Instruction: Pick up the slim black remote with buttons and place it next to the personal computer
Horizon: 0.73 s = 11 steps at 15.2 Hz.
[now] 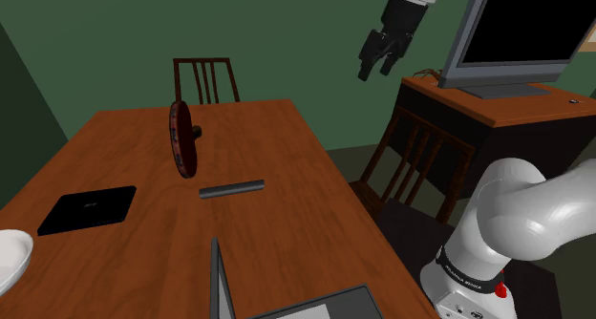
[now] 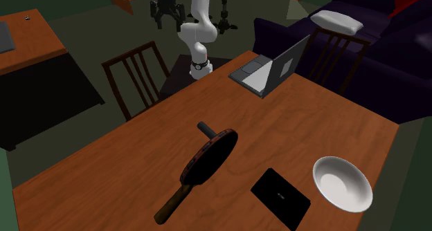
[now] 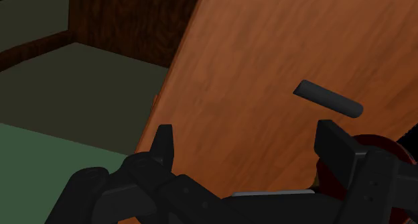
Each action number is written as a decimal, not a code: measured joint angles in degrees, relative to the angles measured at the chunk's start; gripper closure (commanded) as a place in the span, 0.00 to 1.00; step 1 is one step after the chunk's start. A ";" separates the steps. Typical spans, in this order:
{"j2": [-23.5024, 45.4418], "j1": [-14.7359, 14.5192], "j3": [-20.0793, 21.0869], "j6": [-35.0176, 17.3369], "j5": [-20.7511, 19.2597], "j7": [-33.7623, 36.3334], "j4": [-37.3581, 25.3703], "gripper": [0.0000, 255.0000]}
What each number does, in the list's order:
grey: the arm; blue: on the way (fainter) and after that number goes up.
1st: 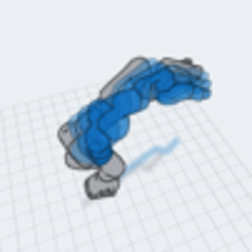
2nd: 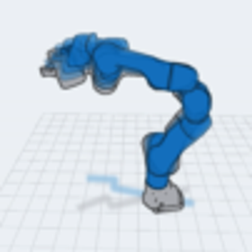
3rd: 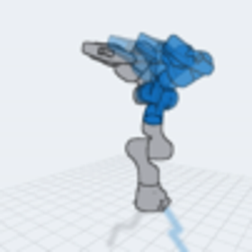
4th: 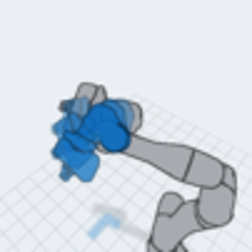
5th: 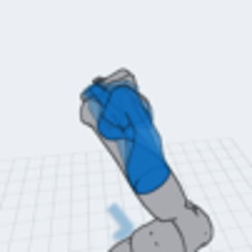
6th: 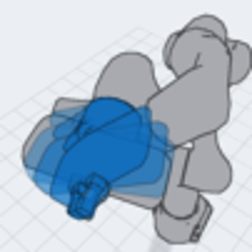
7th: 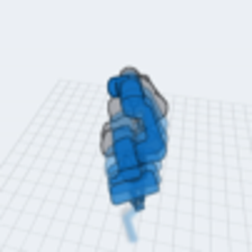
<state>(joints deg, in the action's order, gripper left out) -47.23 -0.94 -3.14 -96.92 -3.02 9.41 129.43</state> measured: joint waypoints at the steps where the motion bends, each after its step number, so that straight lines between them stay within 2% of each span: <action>1: 0.00 0.00 0.00 0.00 0.00 0.00 0.00 0.00; 8: 10.28 -3.75 -2.28 -6.79 0.52 -7.87 -0.91 0.00; 11: 17.32 -5.76 -3.07 -10.24 1.26 -11.74 -3.14 0.00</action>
<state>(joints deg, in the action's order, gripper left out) -29.91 -6.71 -6.20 -107.15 -1.76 -2.33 126.29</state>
